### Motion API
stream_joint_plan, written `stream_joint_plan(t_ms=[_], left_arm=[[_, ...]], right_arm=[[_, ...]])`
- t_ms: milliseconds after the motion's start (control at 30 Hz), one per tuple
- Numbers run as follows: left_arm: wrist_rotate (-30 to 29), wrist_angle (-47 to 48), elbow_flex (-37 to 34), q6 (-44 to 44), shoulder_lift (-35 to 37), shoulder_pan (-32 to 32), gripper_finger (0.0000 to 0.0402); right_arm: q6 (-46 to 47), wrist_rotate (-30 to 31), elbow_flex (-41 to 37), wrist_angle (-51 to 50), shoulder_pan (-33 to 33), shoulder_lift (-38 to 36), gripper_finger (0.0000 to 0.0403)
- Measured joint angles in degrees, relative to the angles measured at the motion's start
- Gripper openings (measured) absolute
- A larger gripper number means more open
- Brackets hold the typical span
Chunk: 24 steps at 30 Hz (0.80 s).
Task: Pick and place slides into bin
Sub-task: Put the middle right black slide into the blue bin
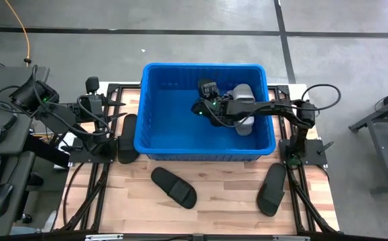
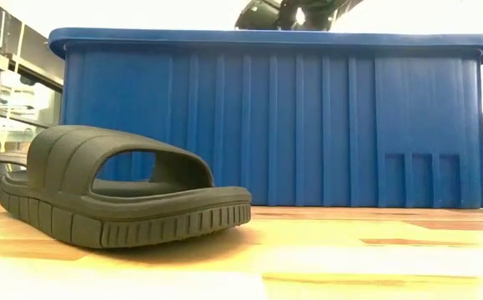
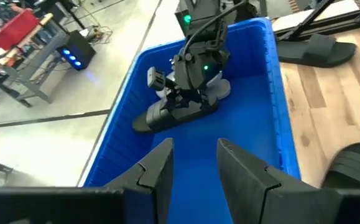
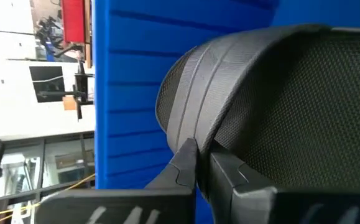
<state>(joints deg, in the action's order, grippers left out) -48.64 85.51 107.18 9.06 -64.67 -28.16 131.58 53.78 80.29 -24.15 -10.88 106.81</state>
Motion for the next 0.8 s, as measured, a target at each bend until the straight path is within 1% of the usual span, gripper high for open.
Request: stream_joint_plan(t_ms=[67, 233, 400, 633, 800], left_arm=[[0.75, 0.00, 0.00, 0.02, 0.12, 0.01, 0.0111], [1.72, 0.04, 0.00, 0.02, 0.20, 0.00, 0.0111], [2.57, 0.05, 0.00, 0.04, 0.29, 0.02, 0.0111], [3.21, 0.06, 0.00, 0.21, 0.35, 0.02, 0.0111], [3.23, 0.07, 0.00, 0.20, 0.35, 0.00, 0.0111]], right_arm=[[0.14, 0.02, -0.02, 0.02, 0.05, 0.14, 0.0000], [-0.01, 2.29, 0.00, -1.10, -0.55, 0.06, 0.0000], [0.23, 0.82, -0.01, -4.55, -1.19, -0.07, 0.0000], [0.64, 1.03, -0.01, -3.04, -2.42, 0.00, 0.0000], [0.84, 0.79, -0.01, -3.72, -2.48, 0.06, 0.0000]])
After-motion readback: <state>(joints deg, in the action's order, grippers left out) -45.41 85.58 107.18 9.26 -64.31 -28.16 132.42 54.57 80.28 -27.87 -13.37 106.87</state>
